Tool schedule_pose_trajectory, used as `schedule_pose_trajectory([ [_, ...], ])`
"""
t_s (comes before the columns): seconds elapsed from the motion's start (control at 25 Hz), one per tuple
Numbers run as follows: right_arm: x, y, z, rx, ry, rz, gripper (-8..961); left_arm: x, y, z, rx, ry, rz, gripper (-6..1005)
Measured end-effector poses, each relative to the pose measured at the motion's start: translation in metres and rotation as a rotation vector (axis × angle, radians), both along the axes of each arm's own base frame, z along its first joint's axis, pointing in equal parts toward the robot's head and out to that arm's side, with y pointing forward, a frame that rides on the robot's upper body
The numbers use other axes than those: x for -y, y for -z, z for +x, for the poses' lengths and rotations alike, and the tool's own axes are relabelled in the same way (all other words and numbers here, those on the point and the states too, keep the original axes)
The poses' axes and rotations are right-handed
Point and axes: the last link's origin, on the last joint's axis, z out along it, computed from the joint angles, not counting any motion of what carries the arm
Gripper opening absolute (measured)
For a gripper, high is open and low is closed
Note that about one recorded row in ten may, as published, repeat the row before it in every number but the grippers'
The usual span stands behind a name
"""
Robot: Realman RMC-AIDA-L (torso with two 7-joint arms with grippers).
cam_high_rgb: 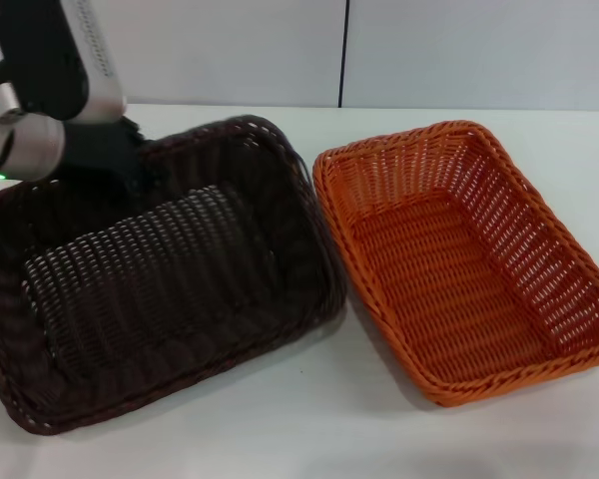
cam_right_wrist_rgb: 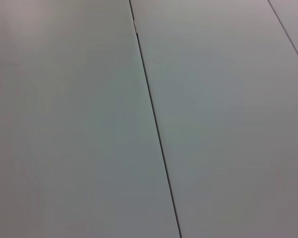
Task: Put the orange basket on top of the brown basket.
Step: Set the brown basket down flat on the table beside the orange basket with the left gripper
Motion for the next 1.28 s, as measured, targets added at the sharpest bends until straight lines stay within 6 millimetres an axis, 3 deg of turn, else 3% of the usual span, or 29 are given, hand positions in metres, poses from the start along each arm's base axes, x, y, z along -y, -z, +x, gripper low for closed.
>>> schedule_pose_trajectory([
  [0.2,0.000,-0.001,0.000,0.006,0.001,0.002,820,-0.003,0.023,0.013,0.072,0.050,-0.073,238],
  [0.36,0.000,-0.001,0.001,0.008,0.004,-0.001,819,-0.003,0.023,0.013,0.072,0.050,-0.073,236],
  [0.44,0.000,-0.001,0.002,0.012,0.007,-0.003,819,-0.005,0.048,0.015,0.066,0.064,-0.128,225],
  [0.64,-0.001,-0.001,0.002,0.017,0.008,-0.005,819,-0.006,0.061,0.015,0.080,0.083,-0.162,226],
  [1.12,-0.003,-0.001,0.005,0.023,0.025,-0.010,820,-0.007,0.064,0.029,0.195,0.107,-0.138,292],
  [1.28,-0.003,-0.002,0.006,0.021,0.029,-0.006,819,-0.009,0.062,0.032,0.200,0.128,-0.111,452],
])
